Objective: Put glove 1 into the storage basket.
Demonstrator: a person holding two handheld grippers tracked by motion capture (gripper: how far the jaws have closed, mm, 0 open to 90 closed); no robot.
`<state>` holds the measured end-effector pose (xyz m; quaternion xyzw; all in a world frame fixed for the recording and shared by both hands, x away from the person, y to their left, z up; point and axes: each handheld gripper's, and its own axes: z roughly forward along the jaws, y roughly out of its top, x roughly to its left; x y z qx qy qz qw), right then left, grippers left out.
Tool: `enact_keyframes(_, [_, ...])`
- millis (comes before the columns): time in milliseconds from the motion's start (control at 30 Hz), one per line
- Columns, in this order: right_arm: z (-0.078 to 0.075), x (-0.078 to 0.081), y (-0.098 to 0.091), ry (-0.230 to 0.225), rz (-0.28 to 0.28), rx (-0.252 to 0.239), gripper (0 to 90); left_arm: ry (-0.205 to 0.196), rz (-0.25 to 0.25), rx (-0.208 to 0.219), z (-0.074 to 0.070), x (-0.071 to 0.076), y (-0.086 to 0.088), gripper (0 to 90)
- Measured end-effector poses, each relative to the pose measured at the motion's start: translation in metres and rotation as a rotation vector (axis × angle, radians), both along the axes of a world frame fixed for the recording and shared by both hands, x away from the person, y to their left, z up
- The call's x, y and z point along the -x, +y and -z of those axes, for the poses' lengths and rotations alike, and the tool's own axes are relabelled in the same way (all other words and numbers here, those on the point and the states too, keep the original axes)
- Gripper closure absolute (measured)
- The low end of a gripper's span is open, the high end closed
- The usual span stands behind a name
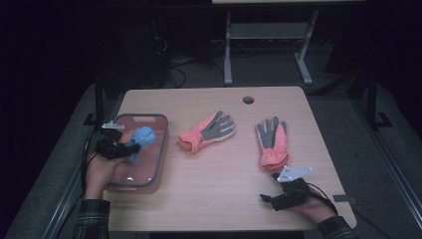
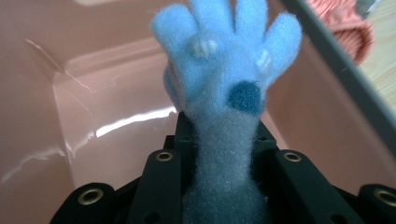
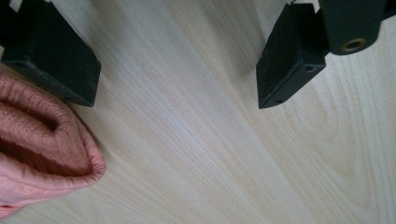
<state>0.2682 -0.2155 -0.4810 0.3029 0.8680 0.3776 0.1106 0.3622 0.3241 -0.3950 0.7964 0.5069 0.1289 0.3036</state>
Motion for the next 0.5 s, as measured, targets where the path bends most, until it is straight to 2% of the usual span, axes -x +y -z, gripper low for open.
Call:
enact_keyframes(133, [0.000, 0.000, 0.000, -0.001, 0.000, 0.000, 13.5, 0.025, -0.001, -0.024, 0.008, -0.006, -0.002, 70.6])
enact_keyframes(200, [0.000, 0.000, 0.000, -0.001, 0.000, 0.000, 13.5, 0.039, -0.001, -0.020, 0.011, -0.009, -0.003, 69.6])
enact_keyframes(333, [0.000, 0.000, 0.000, 0.000, 0.000, 0.000, 13.5, 0.071, 0.001, -0.061, 0.019, -0.014, -0.005, 68.4])
enact_keyframes(500, [0.000, 0.000, 0.000, 0.000, 0.000, 0.000, 13.5, 0.104, -0.004, -0.070, 0.025, -0.017, -0.005, 65.0])
